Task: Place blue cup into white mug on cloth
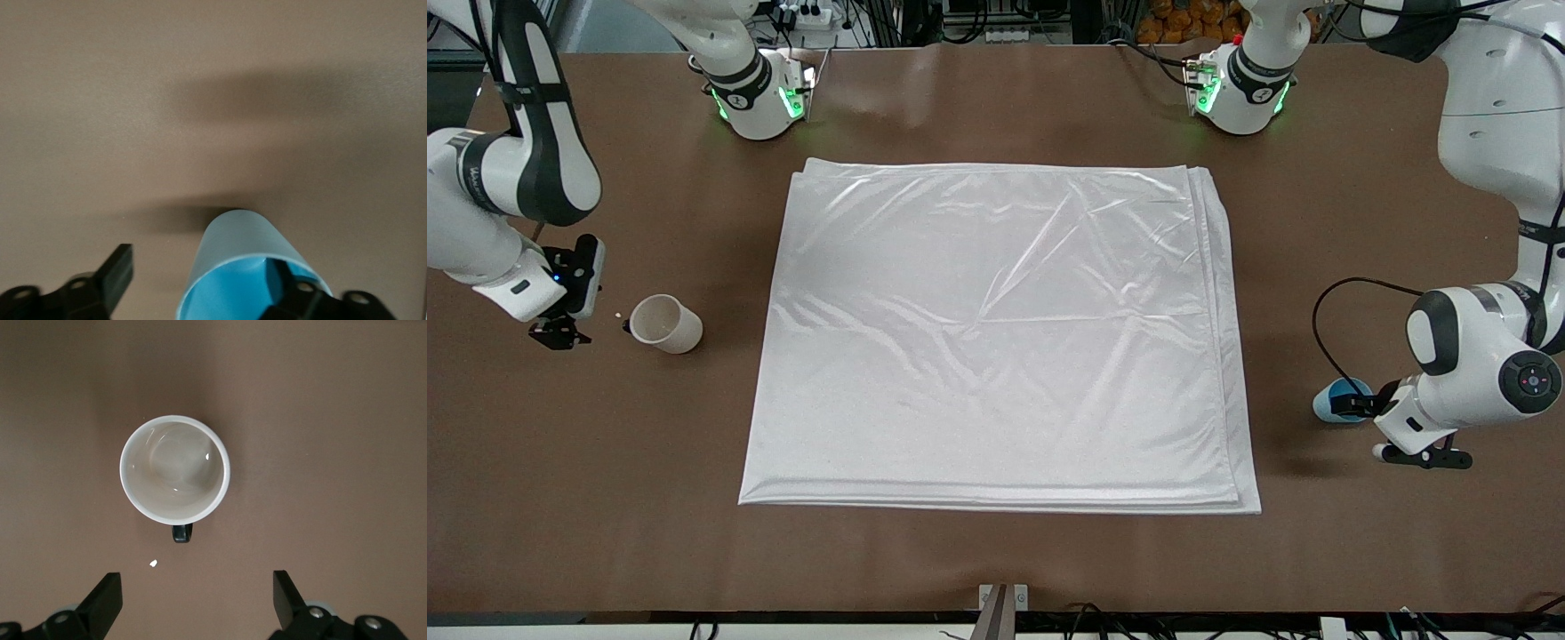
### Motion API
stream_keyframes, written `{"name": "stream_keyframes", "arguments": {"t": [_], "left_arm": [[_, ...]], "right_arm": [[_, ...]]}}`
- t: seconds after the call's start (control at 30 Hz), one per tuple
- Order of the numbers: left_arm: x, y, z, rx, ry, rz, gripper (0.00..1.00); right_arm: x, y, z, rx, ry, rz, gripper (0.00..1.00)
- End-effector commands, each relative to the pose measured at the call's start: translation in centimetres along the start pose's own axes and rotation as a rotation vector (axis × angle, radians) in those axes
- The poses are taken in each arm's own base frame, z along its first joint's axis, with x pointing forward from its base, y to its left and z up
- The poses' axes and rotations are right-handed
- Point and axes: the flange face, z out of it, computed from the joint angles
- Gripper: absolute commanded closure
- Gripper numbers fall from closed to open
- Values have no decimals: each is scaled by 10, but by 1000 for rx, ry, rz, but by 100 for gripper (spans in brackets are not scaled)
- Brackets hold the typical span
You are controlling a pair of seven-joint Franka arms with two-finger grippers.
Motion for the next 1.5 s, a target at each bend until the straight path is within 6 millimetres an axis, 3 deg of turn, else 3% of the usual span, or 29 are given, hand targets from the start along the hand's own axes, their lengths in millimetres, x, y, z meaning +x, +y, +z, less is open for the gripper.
{"name": "stream_keyframes", "arguments": {"t": [0.0, 0.07, 0.1, 0.23, 0.37, 1.03, 1.27, 1.4, 1.47], "left_arm": [[3, -1, 1, 4, 8, -4, 78], [3, -1, 0, 4, 10, -4, 96], [3, -1, 1, 4, 8, -3, 100], [3, -1, 0, 7, 9, 2, 100], [3, -2, -3, 8, 14, 8, 100], [5, -5, -64, 18, 90, -4, 100], [5, -7, -89, -52, 139, -62, 100], [5, -5, -93, -75, 148, -77, 100], [6, -5, -94, -77, 150, -79, 100]], "right_arm": [[-18, -14, 27, -3, -4, -34, 0], [-22, -14, 36, -3, -3, -56, 0], [-24, -14, 40, -1, -2, -66, 0], [-32, -20, 62, -2, 2, -76, 0], [-27, -26, 80, -12, 5, -82, 0], [-15, -24, 115, -16, 17, -98, 0], [-14, -26, 128, -37, 14, -96, 0], [-12, -28, 132, -36, 16, -99, 1], [-11, -29, 134, -38, 16, -98, 7]]}}
